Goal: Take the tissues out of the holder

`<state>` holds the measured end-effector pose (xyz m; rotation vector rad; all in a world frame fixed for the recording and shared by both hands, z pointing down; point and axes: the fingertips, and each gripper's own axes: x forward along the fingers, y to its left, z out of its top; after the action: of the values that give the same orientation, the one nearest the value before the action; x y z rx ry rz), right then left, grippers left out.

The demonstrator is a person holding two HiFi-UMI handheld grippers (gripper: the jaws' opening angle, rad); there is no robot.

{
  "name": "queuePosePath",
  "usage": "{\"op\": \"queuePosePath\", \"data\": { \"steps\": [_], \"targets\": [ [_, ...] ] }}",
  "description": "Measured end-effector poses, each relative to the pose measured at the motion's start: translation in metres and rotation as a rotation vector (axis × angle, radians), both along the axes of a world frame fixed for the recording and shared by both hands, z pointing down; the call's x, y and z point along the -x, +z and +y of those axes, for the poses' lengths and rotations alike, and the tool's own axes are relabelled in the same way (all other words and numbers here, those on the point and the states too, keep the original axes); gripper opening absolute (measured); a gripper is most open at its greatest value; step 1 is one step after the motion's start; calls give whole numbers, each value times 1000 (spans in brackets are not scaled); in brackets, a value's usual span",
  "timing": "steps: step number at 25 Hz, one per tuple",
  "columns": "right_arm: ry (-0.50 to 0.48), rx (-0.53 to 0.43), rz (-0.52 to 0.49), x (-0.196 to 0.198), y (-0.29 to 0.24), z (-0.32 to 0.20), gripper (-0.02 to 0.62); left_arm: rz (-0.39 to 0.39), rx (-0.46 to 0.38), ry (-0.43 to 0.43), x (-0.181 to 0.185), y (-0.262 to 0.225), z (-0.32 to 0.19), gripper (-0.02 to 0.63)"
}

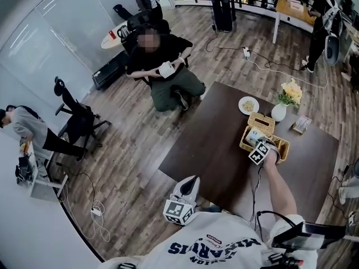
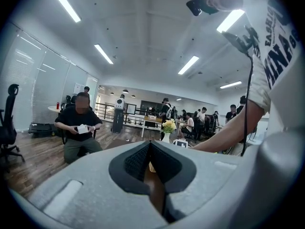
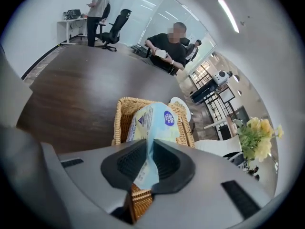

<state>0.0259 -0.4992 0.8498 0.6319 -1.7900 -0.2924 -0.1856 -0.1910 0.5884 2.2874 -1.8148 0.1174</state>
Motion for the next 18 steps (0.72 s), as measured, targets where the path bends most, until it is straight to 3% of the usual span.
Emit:
{"op": "queuePosePath", "data": {
  "steps": [10, 18],
  "targets": [
    [-21, -160, -79, -10, -69, -4, 51, 10, -23, 89, -18, 2, -21, 5],
    [-41, -346, -188, -8, -198, 13, 51, 20, -53, 149, -30, -11, -16, 5]
  ]
}}
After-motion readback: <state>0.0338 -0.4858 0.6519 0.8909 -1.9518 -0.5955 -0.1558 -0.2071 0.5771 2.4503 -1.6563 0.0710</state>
